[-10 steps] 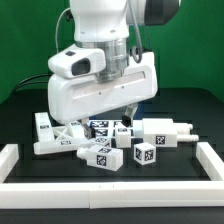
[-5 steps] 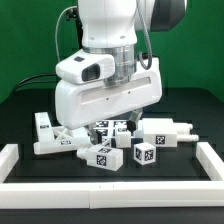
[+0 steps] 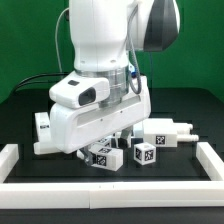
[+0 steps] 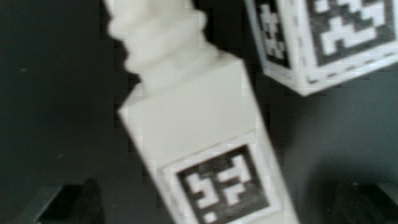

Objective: Assemble chair

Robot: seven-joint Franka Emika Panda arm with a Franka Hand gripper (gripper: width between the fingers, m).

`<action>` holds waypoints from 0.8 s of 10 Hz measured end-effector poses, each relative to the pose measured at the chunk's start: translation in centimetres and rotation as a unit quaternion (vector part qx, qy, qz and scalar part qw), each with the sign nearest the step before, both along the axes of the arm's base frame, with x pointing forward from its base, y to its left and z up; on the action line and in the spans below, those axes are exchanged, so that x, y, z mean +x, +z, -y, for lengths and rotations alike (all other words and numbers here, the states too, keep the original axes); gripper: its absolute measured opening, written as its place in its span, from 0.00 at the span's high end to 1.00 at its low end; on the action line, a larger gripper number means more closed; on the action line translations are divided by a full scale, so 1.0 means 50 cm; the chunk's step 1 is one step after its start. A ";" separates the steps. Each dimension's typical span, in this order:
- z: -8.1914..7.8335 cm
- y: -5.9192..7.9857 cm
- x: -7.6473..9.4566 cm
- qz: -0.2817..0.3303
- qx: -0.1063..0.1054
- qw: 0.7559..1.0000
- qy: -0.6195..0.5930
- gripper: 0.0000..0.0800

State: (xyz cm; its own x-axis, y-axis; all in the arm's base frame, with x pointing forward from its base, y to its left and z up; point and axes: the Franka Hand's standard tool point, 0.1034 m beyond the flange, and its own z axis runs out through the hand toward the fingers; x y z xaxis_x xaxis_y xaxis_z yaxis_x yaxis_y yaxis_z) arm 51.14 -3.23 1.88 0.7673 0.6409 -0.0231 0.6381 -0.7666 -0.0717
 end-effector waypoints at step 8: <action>0.045 0.000 0.049 0.008 -0.003 1.000 0.018 0.65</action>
Offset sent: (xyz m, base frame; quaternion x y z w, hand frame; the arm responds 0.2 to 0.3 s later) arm 0.0000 0.0000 0.0000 0.0000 0.0000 0.0000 1.0000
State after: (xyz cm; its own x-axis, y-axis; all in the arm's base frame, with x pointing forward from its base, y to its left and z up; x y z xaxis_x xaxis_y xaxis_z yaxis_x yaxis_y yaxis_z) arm 53.57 -5.50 1.90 0.7444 0.6675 -0.0152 0.6659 -0.7439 -0.0565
